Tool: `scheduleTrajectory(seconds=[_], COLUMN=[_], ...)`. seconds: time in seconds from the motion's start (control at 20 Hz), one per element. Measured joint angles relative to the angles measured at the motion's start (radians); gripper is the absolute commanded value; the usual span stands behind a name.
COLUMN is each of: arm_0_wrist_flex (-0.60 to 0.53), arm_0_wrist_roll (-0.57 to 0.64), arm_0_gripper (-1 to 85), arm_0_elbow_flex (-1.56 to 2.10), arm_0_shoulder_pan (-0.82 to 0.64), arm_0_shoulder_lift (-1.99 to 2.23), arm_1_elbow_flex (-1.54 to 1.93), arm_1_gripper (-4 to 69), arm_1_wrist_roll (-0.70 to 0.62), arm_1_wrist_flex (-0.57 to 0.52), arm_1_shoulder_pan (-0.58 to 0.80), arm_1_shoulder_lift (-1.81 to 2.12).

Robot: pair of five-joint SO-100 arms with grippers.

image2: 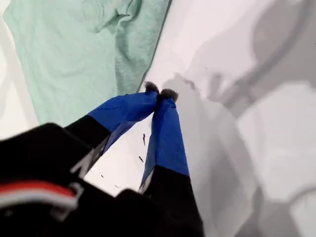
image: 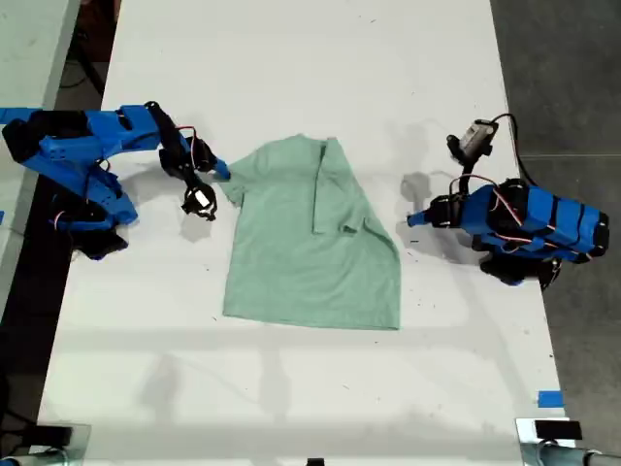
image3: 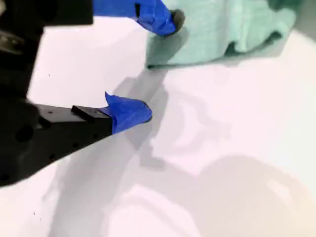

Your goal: Fold t shirt

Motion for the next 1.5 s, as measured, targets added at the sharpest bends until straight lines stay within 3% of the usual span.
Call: scheduleTrajectory(seconds=[0.3, 0.4, 0.6, 0.9, 1.2, 1.5], arm_0_wrist_flex=[-0.026, -0.017, 0.051, 0.190, 0.091, 0.015], arm_0_wrist_roll=[-0.029, -0.061, -0.133, -0.199, -0.009, 0.044], arm_0_gripper=[19.7, -0.1, -0.1, -0.1, -0.1, -0.1], arm_0_elbow_flex=[-0.146, -0.227, -0.367, -0.364, -0.457, -0.709], arm_0_shoulder_pan=[0.005, 0.015, 0.048, 0.097, 0.181, 0.310], arm_0_shoulder_lift=[-0.222, -0.370, -0.486, -0.276, -0.084, -0.318], arm_1_elbow_flex=[0.000, 0.000, 0.000, 0.000, 0.000, 0.000], arm_1_gripper=[1.3, 1.3, 1.3, 1.3, 1.3, 1.3], arm_1_wrist_roll=[0.000, 0.000, 0.000, 0.000, 0.000, 0.000], arm_1_wrist_flex=[0.000, 0.000, 0.000, 0.000, 0.000, 0.000], arm_1_shoulder_pan=[0.000, 0.000, 0.000, 0.000, 0.000, 0.000], arm_1_shoulder_lift=[0.000, 0.000, 0.000, 0.000, 0.000, 0.000])
